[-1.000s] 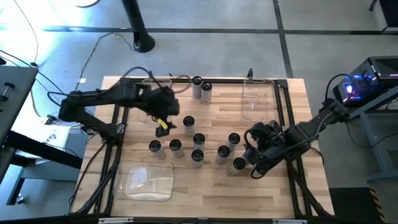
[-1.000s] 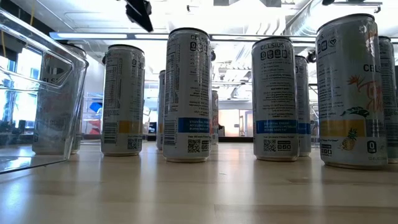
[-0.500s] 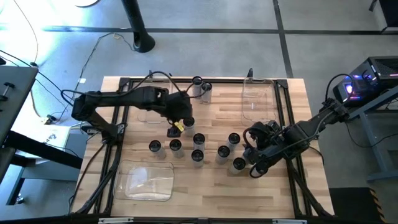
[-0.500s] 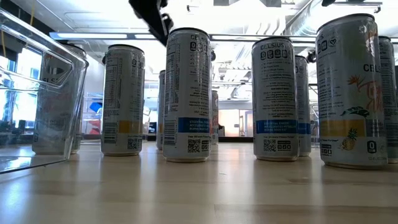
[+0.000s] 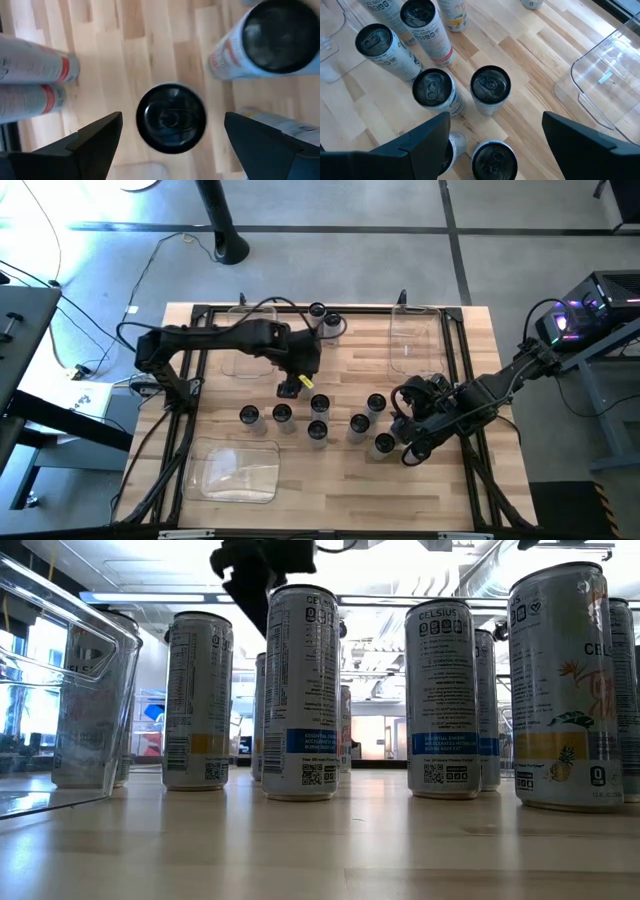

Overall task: Sort soda cans
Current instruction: Move the white-yellow soda can to the bottom left of the table

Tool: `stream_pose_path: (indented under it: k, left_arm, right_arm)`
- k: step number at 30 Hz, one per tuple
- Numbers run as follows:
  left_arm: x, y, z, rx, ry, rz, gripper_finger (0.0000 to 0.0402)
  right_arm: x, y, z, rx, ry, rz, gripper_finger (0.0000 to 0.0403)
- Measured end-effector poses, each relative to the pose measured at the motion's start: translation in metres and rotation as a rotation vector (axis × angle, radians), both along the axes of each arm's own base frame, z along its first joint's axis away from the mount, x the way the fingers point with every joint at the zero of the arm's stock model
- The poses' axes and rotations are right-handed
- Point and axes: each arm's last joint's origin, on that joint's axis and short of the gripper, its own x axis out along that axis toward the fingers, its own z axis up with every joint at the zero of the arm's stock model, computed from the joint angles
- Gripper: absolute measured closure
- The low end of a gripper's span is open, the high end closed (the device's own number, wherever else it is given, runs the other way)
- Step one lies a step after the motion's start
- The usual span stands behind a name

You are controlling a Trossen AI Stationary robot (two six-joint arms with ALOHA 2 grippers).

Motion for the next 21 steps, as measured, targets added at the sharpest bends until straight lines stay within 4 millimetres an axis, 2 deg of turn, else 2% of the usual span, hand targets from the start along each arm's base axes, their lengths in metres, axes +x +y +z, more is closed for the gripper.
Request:
stream_pose_path:
  k: [21]
  left_arm:
    - [0.012,0.019,-0.029,-0.024,0.091,0.021,0.0055]
  right_arm:
    - [0.0,0.0,0.0,-0.011,-0.007,0.004,0.0092]
